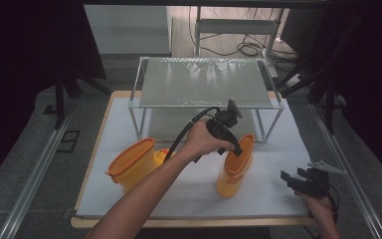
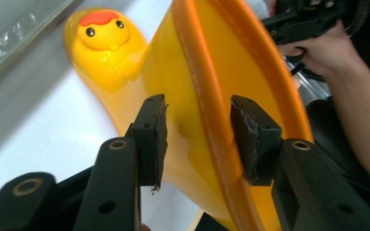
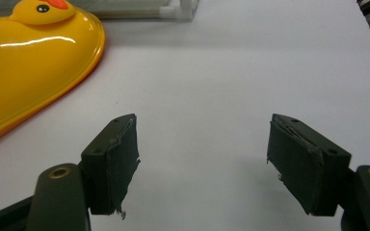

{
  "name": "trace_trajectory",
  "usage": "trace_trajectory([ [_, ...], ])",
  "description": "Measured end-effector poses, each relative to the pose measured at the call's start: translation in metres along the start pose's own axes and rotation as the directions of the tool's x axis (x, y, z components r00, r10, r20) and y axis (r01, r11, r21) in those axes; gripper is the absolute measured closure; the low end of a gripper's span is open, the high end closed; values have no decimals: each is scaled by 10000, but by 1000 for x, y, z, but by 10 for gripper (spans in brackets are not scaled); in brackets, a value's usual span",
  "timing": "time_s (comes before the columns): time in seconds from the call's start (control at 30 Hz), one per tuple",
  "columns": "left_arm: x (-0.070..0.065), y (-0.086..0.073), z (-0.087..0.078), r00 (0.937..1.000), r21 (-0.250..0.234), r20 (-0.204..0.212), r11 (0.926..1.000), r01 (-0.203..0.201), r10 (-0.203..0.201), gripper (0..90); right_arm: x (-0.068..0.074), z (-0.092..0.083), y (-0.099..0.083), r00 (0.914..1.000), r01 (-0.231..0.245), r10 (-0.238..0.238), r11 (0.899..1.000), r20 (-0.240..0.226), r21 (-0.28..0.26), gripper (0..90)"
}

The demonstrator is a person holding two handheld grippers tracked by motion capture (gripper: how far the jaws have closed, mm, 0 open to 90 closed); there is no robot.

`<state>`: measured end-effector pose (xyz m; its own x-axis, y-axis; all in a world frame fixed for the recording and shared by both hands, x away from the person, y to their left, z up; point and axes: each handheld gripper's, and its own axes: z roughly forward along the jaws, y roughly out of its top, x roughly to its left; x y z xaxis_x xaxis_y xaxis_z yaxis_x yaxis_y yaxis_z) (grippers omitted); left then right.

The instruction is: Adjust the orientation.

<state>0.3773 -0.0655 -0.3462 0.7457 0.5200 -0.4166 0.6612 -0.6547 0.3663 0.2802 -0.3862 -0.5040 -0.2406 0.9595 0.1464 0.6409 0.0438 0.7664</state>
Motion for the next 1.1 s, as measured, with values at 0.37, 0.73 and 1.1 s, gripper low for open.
trace_trajectory([
  [0.37,1,3,1,9992,15,-333,9997,225,-224,851,1,-1,1,10000,-4,4,10000,-61,-18,263],
  [0.73,-7,-7,-39,9997,-485,-201,9987,125,-134,859,-2,-4,2,10000,-83,84,9999,8,-109,265],
  [1.1,-20,-54,-96,9978,-1063,-640,9940,-267,200,858,2,-5,4,10000,-16,15,9997,-62,-245,265],
])
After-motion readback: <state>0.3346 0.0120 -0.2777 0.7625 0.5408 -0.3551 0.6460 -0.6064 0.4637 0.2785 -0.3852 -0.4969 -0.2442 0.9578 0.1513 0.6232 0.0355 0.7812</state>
